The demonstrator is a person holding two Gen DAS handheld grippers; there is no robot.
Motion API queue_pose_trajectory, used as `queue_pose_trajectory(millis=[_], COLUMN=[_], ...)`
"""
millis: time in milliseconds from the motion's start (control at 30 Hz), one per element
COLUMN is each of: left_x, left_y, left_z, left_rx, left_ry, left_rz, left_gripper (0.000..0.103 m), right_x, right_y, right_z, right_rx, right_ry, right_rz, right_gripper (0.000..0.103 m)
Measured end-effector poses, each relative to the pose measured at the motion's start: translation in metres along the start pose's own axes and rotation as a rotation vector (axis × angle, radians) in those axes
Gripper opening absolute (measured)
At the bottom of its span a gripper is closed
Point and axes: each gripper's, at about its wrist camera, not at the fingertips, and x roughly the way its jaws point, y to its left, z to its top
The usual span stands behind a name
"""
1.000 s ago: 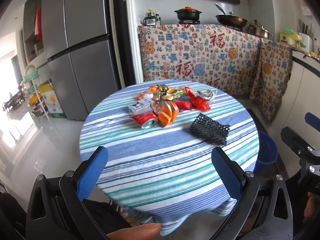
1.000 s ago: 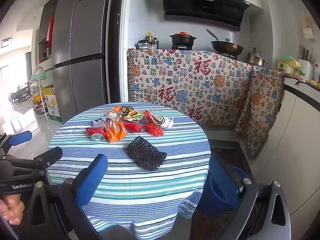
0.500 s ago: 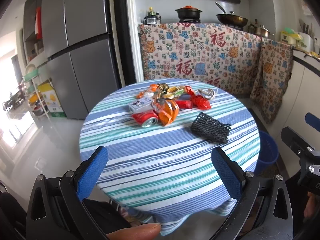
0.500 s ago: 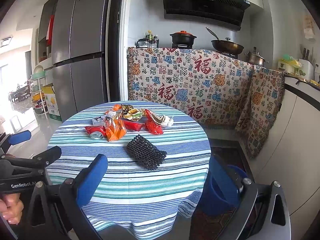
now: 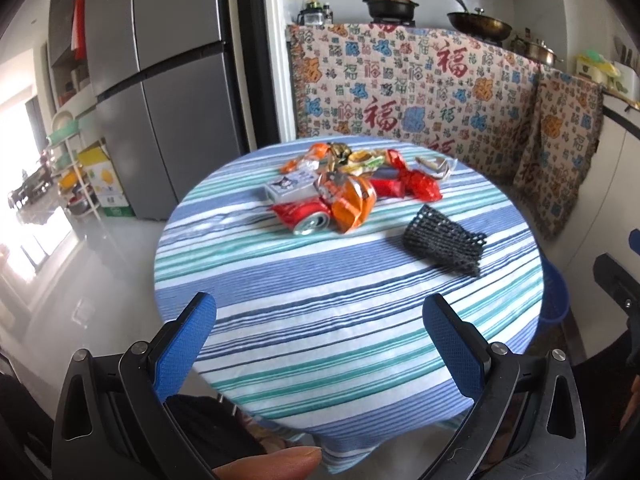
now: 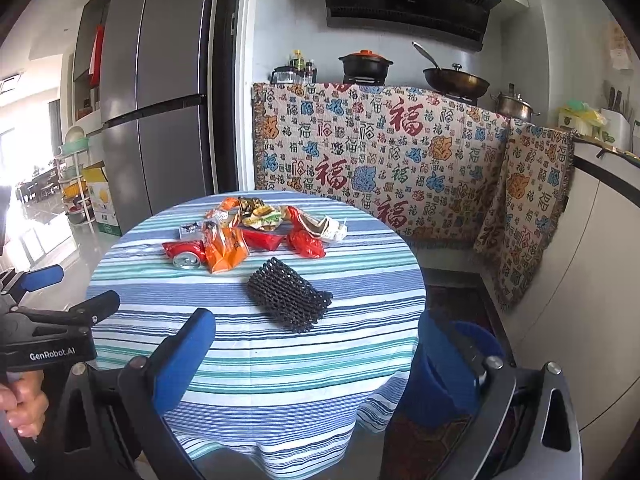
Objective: Collect trash
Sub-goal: 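Grasp the black mesh net with the right tool while the left tool grasps the crushed red can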
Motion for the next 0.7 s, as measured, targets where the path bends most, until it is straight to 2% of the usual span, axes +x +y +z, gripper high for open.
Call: queue_pose_trajectory(millis=[167,400,567,700], left_x=[0.041,0.099,0.134,0.172], left_y=[0.015,0.043,0.038,0.027], left_z=[0.000,0.011,0.025,0.030], left_rx=[0.008,-0.056,-0.032,0.026], left_ry=[0.048,0.180,0.198,0.211], left_rz=[0.008,-0.064,-0.087,-0.060], left_gripper=[0.102,0.102,0.102,0.102], right_x=[0.038,0.092,0.133,0.161], right_y=[-0.001,-0.003,0.000,0.004], right_z=[-0.011,-0.017,-0.014,-0.016], right_rx=[-0.036,-0.060,-0.094,-0.117], right_ry=[0.068,0.159,0.211,0.251], right_rz=[-0.024,0.063,0.118,0.150], right_gripper=[0.103,0.103,0.103,0.103])
